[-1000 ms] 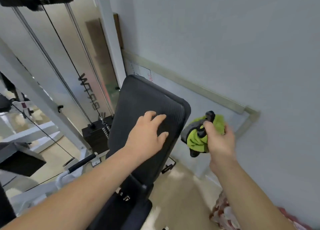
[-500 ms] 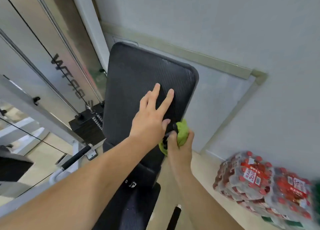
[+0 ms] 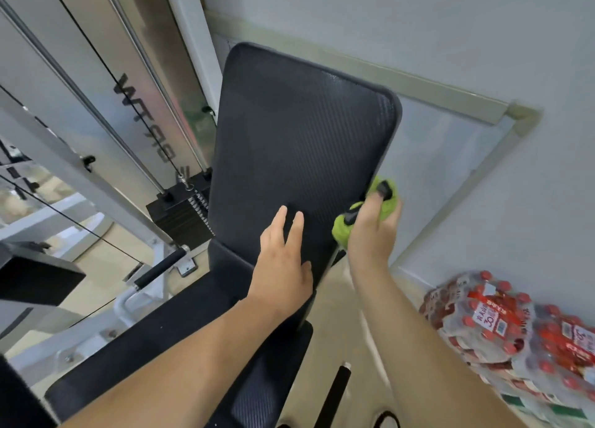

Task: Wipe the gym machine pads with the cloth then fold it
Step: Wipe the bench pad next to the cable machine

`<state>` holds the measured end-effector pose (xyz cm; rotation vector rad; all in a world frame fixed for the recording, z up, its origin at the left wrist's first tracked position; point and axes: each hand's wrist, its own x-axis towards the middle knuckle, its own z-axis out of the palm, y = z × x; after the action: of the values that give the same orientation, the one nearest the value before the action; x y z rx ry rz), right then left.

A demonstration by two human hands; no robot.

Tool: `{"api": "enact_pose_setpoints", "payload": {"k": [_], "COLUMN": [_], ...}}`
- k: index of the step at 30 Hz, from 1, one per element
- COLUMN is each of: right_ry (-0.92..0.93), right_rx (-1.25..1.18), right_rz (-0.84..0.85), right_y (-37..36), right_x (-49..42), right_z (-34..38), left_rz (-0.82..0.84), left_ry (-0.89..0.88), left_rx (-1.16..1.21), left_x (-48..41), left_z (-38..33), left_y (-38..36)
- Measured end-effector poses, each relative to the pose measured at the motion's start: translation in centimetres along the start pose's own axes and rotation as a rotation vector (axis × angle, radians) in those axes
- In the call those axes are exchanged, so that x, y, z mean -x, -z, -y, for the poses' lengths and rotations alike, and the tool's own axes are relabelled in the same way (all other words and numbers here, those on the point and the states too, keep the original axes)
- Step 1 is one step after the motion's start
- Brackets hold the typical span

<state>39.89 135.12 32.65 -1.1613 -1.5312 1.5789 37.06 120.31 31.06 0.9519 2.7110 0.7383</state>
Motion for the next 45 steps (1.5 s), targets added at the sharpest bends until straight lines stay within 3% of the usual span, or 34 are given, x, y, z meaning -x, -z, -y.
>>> {"api": "enact_pose_setpoints", "payload": {"k": [2,5,7,11,13,16,18,21,23,26,29,33,35,36,38,41,45], "right_ry": [-0.136,-0.452,-0.565,-0.646,-0.486,-0.093,0.123,0.328,0.366,0.290,0.141,-0.470,-0.669,-0.739,-0.883,-0.873,-0.664], "right_rx": [0.081,0.041,0.000,-0.238,-0.299,-0.264,-0.055,0.387,0.416,0.369,0.397,0.443,0.482,0.443,0.198,0.027,0.207], "right_rz": [0.038,0.175,0.262,0.039,-0.074,-0.036,-0.039,-0.093,-0.116,-0.141,0.016,0.351,0.561,0.607,0.535,0.464,0.569], "right_y": [0.0,0.3,0.5,0.7,0.8,0.6,0.2,-0.2,-0.3,-0.4,-0.2,0.9,1.3,1.5,1.9,2.8,4.2], "right_x": [2.3,6.3,8.2,6.8,3.4,-1.9,-4.3,-4.4,-3.3,-1.3,3.3,8.0,10.8,11.9,12.9,11.5,8.4], "right_z": [-4.5,-12.1,-14.7,-10.1,-4.7,5.3,10.0,11.7,10.4,5.7,-1.9,-11.3,-13.8,-14.0,-13.1,-8.4,-2.1], "left_rz": [0.024,0.064,0.099,0.083,0.046,-0.025,-0.060,-0.095,-0.094,-0.064,-0.007,0.084,0.159,0.229,0.418,0.636,0.708], "left_ry": [0.067,0.140,0.166,0.103,0.063,-0.002,-0.023,-0.027,-0.022,-0.005,0.078,0.229,0.281,0.294,0.343,0.403,0.478], "left_rx": [0.033,0.049,0.067,0.060,0.053,0.086,0.106,0.125,0.136,0.150,0.190,0.176,0.156,0.142,0.176,0.346,0.726], "left_x": [0.6,1.9,2.8,2.6,1.7,0.2,-0.6,-1.1,-1.1,-0.5,0.6,2.6,3.4,3.5,3.6,4.3,4.7], "left_z": [0.8,1.6,1.8,1.8,1.2,-0.7,-1.8,-2.8,-3.0,-3.0,-2.1,0.2,1.8,2.4,2.8,1.5,-0.9], "left_y": [-1.0,-2.3,-2.5,-0.1,1.5,3.5,4.0,4.4,4.2,3.4,2.6,2.8,3.3,3.7,4.9,6.3,6.2]}}
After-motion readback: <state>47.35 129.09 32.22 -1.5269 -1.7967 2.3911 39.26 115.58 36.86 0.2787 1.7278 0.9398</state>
